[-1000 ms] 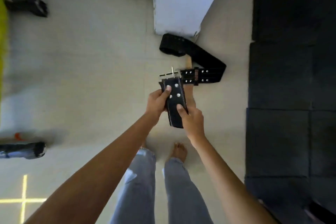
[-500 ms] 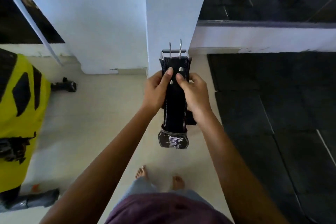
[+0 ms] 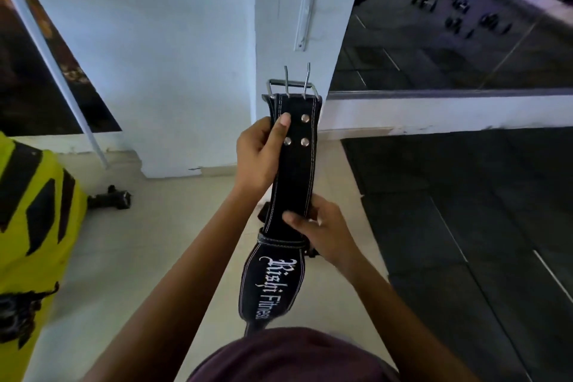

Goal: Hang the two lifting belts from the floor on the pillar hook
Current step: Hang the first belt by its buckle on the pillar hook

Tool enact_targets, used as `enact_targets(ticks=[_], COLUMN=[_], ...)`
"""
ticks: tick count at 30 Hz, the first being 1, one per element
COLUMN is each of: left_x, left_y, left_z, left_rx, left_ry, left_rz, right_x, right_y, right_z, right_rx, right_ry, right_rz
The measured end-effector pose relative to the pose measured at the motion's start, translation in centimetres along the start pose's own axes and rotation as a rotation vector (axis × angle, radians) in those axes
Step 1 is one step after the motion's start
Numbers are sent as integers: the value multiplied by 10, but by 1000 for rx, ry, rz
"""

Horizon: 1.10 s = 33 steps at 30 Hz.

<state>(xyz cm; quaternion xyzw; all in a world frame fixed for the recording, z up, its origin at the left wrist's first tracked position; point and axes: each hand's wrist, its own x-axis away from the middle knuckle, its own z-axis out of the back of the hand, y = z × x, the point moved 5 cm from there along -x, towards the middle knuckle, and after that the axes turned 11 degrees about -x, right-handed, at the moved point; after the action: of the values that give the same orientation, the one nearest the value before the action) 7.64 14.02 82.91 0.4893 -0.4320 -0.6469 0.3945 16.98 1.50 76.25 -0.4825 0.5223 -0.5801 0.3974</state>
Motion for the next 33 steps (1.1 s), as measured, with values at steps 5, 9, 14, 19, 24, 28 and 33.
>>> enact_targets(ticks=[5, 9, 14, 19, 24, 28, 33], left_x=[11, 5, -24, -48, -65, -67, -71], left_y=[-17, -15, 9, 17, 15, 6, 3], left_z=[-8, -19, -33, -55, -68, -83, -99], left_rx=[-51, -80, -133, -206, -227, -236, -180], left_ry=[-33, -50, 56, 161, 284, 261, 181], left_rz=[74, 52, -24, -52, 2, 23, 55], right_x=[-9, -69, -124, -136, -116, -136, -182], right_y=[7, -48, -112, -93, -15, -31, -111], right_z=[6, 37, 62, 79, 101, 117, 118], right_rx=[-68, -330, -371, -365, -9, -29, -232], right_ry=[30, 74, -57, -184, -287, -285, -196], right_rz=[-35, 35, 93, 104, -6, 13, 219])
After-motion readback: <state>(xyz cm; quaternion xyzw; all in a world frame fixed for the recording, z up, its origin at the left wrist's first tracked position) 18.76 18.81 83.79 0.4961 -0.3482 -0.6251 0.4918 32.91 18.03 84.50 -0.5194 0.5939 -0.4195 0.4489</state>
